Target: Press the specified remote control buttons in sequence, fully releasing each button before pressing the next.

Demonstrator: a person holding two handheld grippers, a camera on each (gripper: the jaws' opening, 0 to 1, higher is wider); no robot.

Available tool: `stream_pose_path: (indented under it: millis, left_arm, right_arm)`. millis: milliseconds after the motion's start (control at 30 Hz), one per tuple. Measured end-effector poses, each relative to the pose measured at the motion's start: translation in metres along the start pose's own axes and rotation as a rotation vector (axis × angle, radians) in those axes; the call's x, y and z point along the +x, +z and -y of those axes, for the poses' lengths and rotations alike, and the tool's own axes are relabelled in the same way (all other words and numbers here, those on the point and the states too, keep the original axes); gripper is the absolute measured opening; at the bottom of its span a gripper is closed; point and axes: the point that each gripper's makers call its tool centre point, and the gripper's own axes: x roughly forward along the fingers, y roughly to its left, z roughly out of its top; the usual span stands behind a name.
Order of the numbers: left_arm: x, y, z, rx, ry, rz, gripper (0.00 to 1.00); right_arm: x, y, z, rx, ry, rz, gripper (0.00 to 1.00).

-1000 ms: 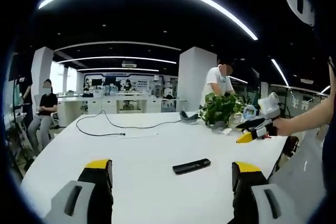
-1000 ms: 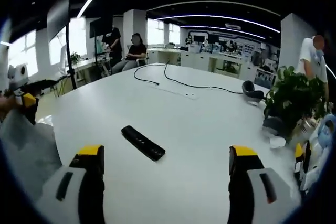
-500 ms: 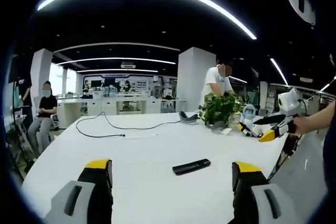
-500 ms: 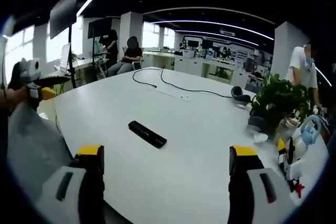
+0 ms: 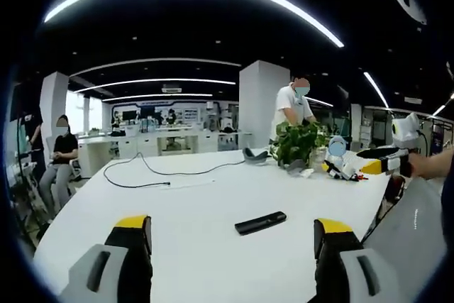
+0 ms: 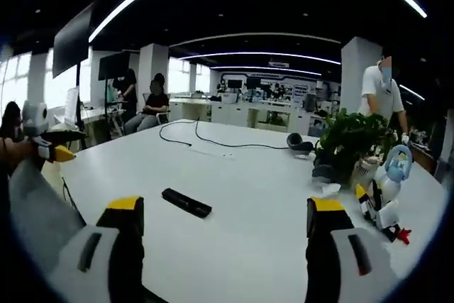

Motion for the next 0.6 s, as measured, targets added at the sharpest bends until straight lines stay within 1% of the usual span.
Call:
stream_pose_path:
  millis: [67,133,167,233,267,333,433,500,600]
  left_arm:
    - [0.000,-0.001,0.003,0.014,-0.010,-0.008,1.00]
    - [0.001,-0.002,0.007,0.032,-0.027,-0.013,1.00]
    - [0.000,-0.002,0.009,0.036,-0.035,-0.011,1.00]
    - [-0.001,0.000,0.012,0.049,-0.044,-0.003,1.00]
    - [-0.001,0.000,0.012,0.054,-0.044,0.000,1.00]
    - [-0.001,-0.001,0.011,0.063,-0.039,-0.006,1.00]
    - [0.000,-0.003,0.011,0.065,-0.042,-0.018,1.00]
    - [-0.001,-0.003,0.010,0.069,-0.036,-0.019,1.00]
    - [-0.002,-0.002,0.006,0.089,-0.013,-0.015,1.00]
  right_arm:
    - [-0.003,0.003,0.001,0.007,-0.011,0.025,0.97]
    - [-0.004,0.004,-0.002,0.004,-0.008,0.034,0.98]
    - [-0.005,0.006,-0.003,-0.026,-0.012,0.038,0.97]
    - [-0.006,0.010,0.000,-0.104,-0.041,0.043,0.97]
    - [-0.006,0.010,-0.003,-0.093,-0.035,0.048,0.98]
    - [-0.005,0.007,-0.006,-0.062,-0.010,0.033,1.00]
    - [-0.002,0.003,-0.006,-0.062,0.003,0.029,1.00]
    - [0.001,-0.003,-0.010,-0.029,0.033,0.005,1.00]
    - [0.004,-0.011,-0.016,-0.041,0.059,-0.029,1.00]
